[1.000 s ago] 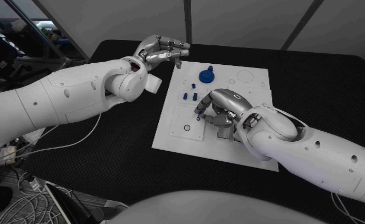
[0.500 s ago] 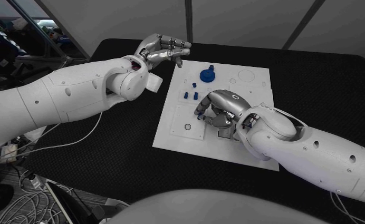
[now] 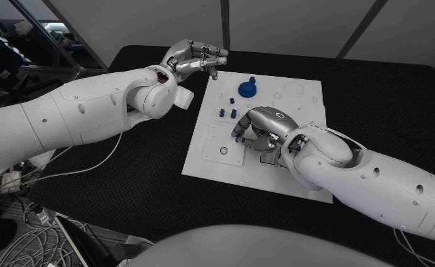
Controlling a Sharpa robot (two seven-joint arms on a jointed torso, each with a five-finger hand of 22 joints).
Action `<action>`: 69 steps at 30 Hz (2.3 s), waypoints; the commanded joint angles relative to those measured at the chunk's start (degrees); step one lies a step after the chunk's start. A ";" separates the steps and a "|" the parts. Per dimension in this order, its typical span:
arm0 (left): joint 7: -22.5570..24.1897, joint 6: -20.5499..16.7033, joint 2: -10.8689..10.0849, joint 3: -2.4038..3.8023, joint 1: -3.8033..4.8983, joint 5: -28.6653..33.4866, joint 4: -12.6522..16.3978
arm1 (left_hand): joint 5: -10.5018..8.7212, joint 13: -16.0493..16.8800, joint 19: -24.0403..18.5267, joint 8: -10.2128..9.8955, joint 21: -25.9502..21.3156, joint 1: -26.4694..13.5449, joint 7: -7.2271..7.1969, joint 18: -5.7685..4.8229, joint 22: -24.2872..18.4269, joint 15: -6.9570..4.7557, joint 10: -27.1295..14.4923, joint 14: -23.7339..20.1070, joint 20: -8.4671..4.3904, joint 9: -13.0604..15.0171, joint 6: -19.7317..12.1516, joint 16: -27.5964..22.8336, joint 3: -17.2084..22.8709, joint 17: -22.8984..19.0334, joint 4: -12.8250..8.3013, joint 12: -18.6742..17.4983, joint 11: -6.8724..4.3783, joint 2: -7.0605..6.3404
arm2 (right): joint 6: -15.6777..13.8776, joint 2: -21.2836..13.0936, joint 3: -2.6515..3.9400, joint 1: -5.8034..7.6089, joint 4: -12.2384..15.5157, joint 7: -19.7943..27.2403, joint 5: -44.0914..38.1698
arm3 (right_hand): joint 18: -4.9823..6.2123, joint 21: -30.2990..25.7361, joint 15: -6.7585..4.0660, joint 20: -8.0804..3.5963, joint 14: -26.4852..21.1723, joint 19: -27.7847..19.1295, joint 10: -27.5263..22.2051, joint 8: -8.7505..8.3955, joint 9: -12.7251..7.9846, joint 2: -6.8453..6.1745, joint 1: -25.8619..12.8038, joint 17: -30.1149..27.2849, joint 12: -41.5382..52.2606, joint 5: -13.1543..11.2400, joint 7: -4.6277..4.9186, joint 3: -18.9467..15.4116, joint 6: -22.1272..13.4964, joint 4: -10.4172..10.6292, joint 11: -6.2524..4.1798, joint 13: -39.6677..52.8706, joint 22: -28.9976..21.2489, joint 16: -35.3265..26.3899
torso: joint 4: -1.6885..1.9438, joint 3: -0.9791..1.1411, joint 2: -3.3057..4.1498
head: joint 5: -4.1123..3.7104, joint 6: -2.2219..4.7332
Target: Assemble the parts on the task board
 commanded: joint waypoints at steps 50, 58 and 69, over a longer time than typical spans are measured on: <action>-0.35 1.61 -0.15 -0.11 0.06 0.19 -0.85 | 0.27 -0.07 -0.30 -0.36 -0.36 -0.52 0.48 0.33 -0.14 0.16 -0.46 -0.06 0.20 -0.07 -0.25 -0.32 0.14 -0.24 0.00 0.08 0.16 0.42 | -2.82 -9.62 0.96 3.76 8.06 -1.93 7.56 | 0.98 -5.16 2.40 2.28 0.10 -4.29 -10.42 -4.36 -1.04 -2.22 -6.51 -6.90 0.68 1.02 1.87 -5.44 -7.46 -0.43 1.49 -3.45 -8.36 -3.62 | -0.31 -0.04 -0.09 | -3.16 2.58; -0.33 1.70 -0.27 -0.13 0.06 0.19 -0.94 | 0.27 -0.07 -0.30 -0.36 -0.36 -0.52 0.48 0.33 -0.14 0.16 -0.46 -0.06 0.20 -0.07 -0.25 -0.32 0.14 -0.24 0.00 0.08 0.16 0.42 | -0.73 -14.23 2.24 4.84 8.25 -2.82 8.24 | 0.95 -5.14 2.26 2.18 0.30 -4.08 -10.93 -4.39 -1.05 -2.62 -6.70 -6.86 0.86 0.88 1.59 -6.04 -7.73 -0.45 1.38 -3.69 -8.35 -3.54 | -0.46 0.12 -0.07 | -4.28 3.26; -0.33 1.89 -0.02 -0.14 0.05 0.19 -1.13 | 0.27 -0.07 -0.30 -0.36 -0.36 -0.52 0.48 0.33 -0.14 0.16 -0.46 -0.06 0.20 -0.07 -0.25 -0.32 0.14 -0.24 0.00 0.08 0.16 0.42 | 3.90 -15.92 2.43 5.04 8.02 -5.04 2.98 | 0.97 -5.24 2.17 2.13 0.41 -4.01 -11.30 -4.24 -0.97 -2.84 -6.79 -6.89 1.14 0.73 1.22 -6.71 -7.49 -0.41 1.27 -3.86 -8.50 -3.52 | -0.28 0.06 -0.06 | -5.15 3.41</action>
